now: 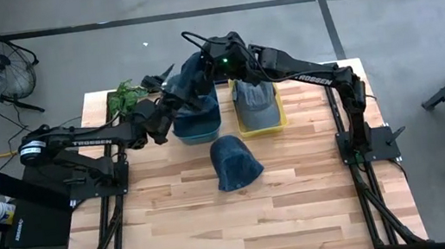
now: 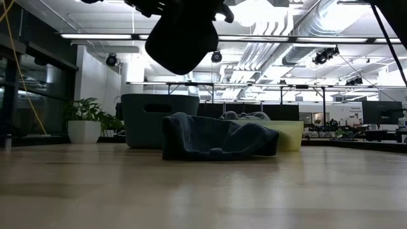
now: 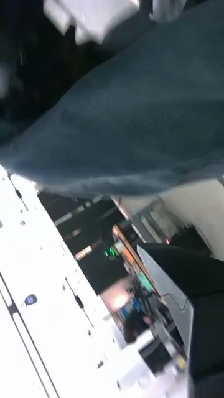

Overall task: Pick & Place hat
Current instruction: Put the left blue cap into the blue bin

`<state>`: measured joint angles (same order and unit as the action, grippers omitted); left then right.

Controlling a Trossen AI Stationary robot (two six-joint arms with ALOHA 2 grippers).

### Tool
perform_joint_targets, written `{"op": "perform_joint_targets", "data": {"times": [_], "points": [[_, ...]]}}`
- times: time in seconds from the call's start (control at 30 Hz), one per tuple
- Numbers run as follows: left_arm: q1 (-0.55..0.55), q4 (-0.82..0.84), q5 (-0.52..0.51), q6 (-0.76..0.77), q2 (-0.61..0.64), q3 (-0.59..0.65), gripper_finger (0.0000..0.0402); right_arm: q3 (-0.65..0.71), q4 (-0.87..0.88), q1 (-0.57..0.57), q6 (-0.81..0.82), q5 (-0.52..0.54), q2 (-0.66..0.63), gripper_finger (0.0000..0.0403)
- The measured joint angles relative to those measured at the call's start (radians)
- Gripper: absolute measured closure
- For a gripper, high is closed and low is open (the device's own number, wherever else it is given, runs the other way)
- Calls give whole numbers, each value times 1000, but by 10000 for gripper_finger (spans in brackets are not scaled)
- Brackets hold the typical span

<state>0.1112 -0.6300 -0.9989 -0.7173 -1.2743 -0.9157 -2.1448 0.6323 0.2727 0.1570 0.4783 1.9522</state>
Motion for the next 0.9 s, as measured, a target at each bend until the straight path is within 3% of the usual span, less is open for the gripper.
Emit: {"op": "perform_joint_targets", "data": {"times": [0.13,0.4,0.63,0.9], "points": [[0,-26,-52,-69,0,0,78,0,27,-7,-4,12,0,403],[0,-15,-52,-99,0,0,78,0,60,-25,-66,-2,0,403],[0,-4,-18,-117,0,0,78,-1,69,-26,-184,-78,0,403],[0,-7,-89,-190,4,0,78,-1,172,-35,-228,-148,0,403]]}}
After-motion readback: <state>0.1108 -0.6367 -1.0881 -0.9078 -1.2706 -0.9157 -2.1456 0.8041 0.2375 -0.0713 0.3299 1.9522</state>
